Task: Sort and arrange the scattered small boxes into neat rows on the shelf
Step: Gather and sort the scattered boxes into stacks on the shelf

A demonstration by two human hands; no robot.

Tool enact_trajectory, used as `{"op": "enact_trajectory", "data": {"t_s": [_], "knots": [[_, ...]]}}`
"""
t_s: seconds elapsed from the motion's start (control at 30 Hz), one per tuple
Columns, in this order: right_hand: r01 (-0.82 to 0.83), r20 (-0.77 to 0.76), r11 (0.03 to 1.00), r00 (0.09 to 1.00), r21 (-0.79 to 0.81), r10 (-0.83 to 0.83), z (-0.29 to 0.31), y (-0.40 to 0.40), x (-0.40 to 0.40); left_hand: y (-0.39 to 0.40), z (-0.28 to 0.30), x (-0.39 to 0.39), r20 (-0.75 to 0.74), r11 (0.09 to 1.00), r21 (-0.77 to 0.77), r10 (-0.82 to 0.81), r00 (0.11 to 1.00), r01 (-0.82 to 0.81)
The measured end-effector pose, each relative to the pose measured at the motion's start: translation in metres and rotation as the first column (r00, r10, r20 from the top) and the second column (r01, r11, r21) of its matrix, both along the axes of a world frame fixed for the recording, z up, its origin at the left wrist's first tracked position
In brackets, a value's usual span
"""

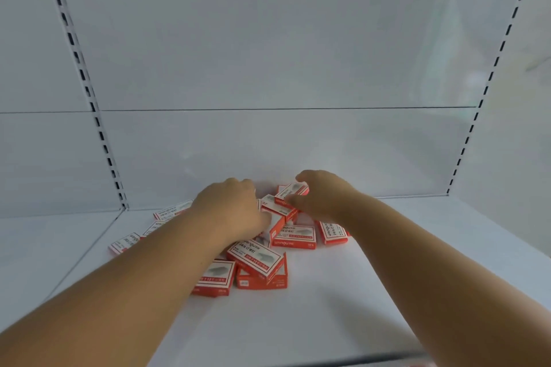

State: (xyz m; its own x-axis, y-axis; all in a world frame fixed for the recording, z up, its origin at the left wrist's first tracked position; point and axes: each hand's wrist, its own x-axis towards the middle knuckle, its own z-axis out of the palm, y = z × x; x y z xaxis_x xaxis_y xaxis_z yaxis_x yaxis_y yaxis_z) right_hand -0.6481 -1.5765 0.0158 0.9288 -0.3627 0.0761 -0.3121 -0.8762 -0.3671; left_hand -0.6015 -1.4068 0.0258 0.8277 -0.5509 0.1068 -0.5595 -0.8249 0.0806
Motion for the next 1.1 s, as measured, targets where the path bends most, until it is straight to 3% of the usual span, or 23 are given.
{"op": "enact_trajectory", "data": {"t_s": [0.13, 0.23, 0.3, 0.37, 0.43, 0.5, 0.53, 0.6, 0.7, 0.83, 1.0, 1.1], "knots": [[0.022, 0.032, 0.997, 0.999, 0.072, -0.024, 0.005, 0.007, 0.004, 0.001, 0.001, 0.001, -0.018, 0.995, -0.091, -0.052, 0.999, 0.05], [0.023, 0.165, 0.986, 0.985, 0.165, -0.051, 0.009, 0.006, 0.003, -0.001, -0.002, 0.002, -0.03, 0.96, -0.274, -0.072, 0.997, 0.061], [0.011, 0.267, 0.951, 0.959, 0.309, -0.097, 0.012, 0.003, -0.003, -0.002, 0.003, 0.001, -0.029, 0.913, -0.404, -0.078, 0.997, 0.06], [-0.022, 0.34, 0.85, 0.922, 0.526, -0.187, 0.016, -0.001, -0.013, -0.004, 0.008, 0.002, -0.058, 0.855, -0.518, -0.072, 0.996, 0.032], [-0.083, 0.366, 0.661, 0.88, 0.746, -0.303, 0.02, -0.006, -0.027, -0.009, 0.012, 0.001, -0.232, 0.737, -0.669, -0.088, 0.969, -0.094], [-0.162, 0.367, 0.476, 0.851, 0.865, -0.377, 0.023, -0.019, -0.042, -0.021, 0.015, -0.004, -0.454, 0.525, -0.801, -0.222, 0.863, -0.286], [-0.18, 0.365, 0.435, 0.846, 0.882, -0.39, 0.024, -0.027, -0.049, -0.03, 0.017, -0.01, -0.518, 0.422, -0.827, -0.313, 0.796, -0.372], [-0.155, 0.36, 0.472, 0.85, 0.868, -0.384, 0.024, -0.047, -0.063, -0.05, 0.023, -0.026, -0.565, 0.309, -0.825, -0.433, 0.703, -0.473], [-0.059, 0.357, 0.592, 0.844, 0.804, -0.401, 0.025, -0.082, -0.085, -0.088, 0.022, -0.046, -0.579, 0.329, -0.815, -0.425, 0.696, -0.477], [-0.008, 0.347, 0.622, 0.836, 0.783, -0.425, 0.024, -0.143, -0.117, -0.149, 0.013, -0.068, -0.506, 0.466, -0.815, -0.283, 0.814, -0.345], [0.074, 0.275, 0.698, 0.886, 0.713, -0.374, 0.01, -0.237, -0.146, -0.237, -0.002, -0.102, -0.587, 0.485, -0.771, -0.291, 0.755, -0.413], [0.121, 0.205, 0.737, 0.919, 0.665, -0.336, -0.003, -0.277, -0.144, -0.279, -0.014, -0.117, -0.617, 0.542, -0.725, -0.241, 0.749, -0.424]]}}
